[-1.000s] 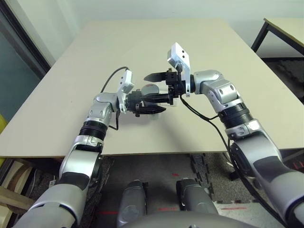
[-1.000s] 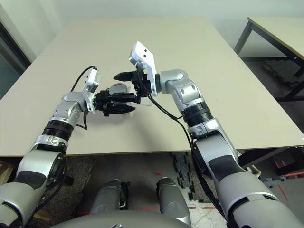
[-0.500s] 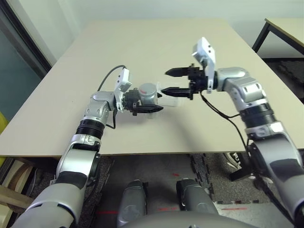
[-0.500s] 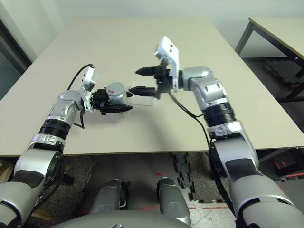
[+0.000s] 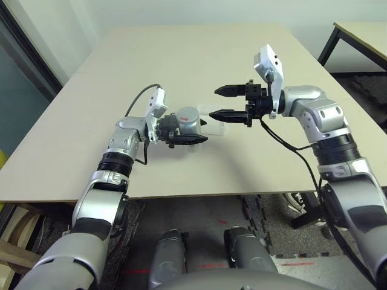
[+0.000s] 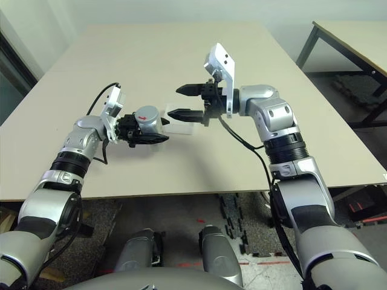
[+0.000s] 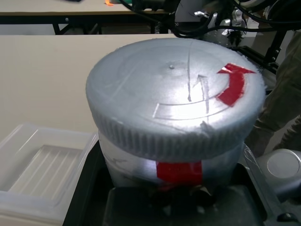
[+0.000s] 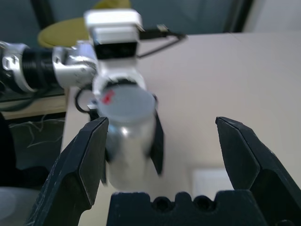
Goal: Pour the medicine from the bottle into the box.
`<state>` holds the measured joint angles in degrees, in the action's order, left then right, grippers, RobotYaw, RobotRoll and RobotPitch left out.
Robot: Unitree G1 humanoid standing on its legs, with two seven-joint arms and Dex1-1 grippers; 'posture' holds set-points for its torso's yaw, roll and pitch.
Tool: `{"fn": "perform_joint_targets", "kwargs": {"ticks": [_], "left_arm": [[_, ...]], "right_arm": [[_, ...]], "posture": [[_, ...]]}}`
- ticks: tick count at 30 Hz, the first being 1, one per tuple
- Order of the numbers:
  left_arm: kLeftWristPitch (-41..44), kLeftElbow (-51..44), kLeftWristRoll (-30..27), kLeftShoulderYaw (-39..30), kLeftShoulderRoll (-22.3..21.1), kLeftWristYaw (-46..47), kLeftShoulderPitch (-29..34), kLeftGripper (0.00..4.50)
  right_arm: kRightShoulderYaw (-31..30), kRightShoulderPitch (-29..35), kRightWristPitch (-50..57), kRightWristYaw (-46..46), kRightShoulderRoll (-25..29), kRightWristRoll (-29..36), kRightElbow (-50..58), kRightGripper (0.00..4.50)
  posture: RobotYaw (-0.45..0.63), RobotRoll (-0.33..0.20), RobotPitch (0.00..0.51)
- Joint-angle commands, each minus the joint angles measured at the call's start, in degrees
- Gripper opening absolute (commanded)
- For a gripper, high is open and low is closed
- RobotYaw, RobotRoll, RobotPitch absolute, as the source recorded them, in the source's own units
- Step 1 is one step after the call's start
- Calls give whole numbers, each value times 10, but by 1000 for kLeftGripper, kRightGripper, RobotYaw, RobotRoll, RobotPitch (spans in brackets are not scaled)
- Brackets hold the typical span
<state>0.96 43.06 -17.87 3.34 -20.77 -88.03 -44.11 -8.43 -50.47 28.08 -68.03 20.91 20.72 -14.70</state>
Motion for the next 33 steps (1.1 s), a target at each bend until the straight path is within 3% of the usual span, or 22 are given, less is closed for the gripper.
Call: {"fn": "perform_joint_targets", "kwargs": {"ticks": [1, 25, 28, 32, 33], "left_arm": [[-6, 1, 10, 5, -1, -3, -4, 2541], [-18, 6, 25, 6, -2, -1, -7, 2541], [-18, 5, 26, 6, -1, -1, -7, 2541], [-18, 6, 26, 6, -1, 0, -6, 2541], [-18, 6, 26, 6, -1, 0, -6, 2541]], "right_arm": [[-17, -8, 10, 2, -15, 0, 13, 4500], [-59, -32, -8, 19, -59, -53, -47, 4500], [-58, -29, -9, 16, -59, -53, -46, 3891], [-57, -25, -8, 11, -58, -51, -42, 2562], [-56, -24, -6, 10, -58, -48, -41, 2544]], "posture": [[-124, 0, 21], [-115, 0, 28], [-115, 0, 28], [-114, 0, 28], [-114, 0, 28]]}}
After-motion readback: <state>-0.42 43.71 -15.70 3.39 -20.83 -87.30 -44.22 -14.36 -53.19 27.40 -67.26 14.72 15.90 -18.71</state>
